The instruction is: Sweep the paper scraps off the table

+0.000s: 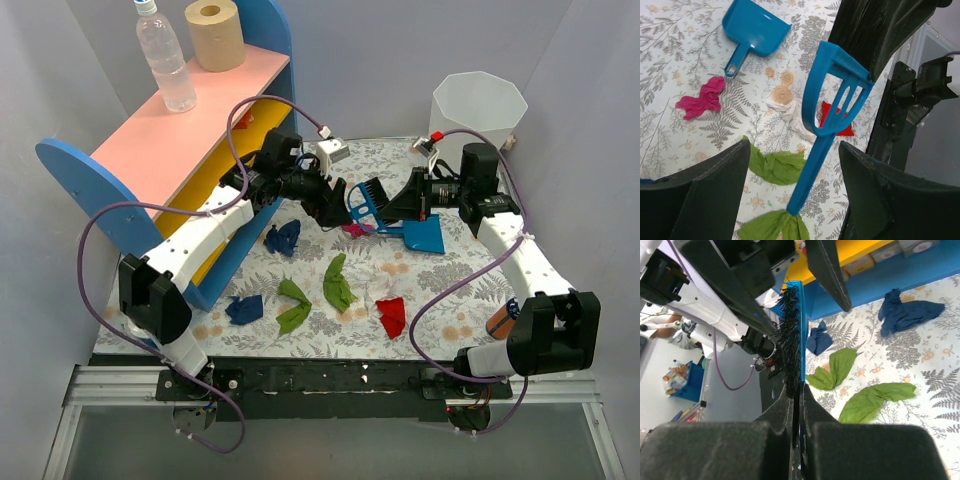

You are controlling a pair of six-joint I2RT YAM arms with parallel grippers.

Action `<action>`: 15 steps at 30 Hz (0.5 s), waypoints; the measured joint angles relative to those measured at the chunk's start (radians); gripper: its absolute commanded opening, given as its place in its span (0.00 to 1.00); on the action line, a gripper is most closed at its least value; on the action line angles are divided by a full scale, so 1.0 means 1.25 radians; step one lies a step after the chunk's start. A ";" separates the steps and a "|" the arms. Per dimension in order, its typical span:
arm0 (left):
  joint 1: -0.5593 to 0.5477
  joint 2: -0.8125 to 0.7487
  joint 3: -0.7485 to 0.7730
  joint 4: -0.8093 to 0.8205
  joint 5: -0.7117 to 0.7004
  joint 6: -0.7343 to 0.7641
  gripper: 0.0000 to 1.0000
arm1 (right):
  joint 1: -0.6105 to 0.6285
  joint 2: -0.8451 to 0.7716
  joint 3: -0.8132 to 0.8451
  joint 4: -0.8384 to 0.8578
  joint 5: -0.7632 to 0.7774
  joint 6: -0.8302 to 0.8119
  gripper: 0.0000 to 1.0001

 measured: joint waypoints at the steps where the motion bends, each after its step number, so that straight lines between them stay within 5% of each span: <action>1: 0.000 0.010 0.000 0.002 0.016 0.001 0.62 | 0.000 -0.004 -0.006 0.002 -0.009 0.001 0.01; 5: 0.000 0.053 0.009 -0.002 0.082 0.008 0.36 | -0.001 -0.005 -0.024 0.007 -0.013 0.003 0.01; 8: 0.000 0.076 0.012 -0.009 0.125 0.017 0.06 | -0.001 -0.005 -0.034 0.009 0.009 -0.003 0.03; 10: -0.001 0.079 0.012 -0.024 0.152 0.019 0.00 | -0.005 -0.005 -0.046 0.021 0.038 -0.008 0.07; 12: -0.004 0.079 0.012 -0.033 0.165 0.022 0.00 | -0.008 -0.005 -0.067 0.040 0.052 -0.020 0.23; 13: -0.004 0.079 0.012 -0.038 0.166 0.023 0.00 | -0.008 -0.005 -0.074 0.045 0.055 -0.023 0.53; 15: -0.004 0.080 0.012 -0.046 0.163 0.031 0.00 | -0.006 -0.002 -0.076 0.030 0.072 -0.032 0.64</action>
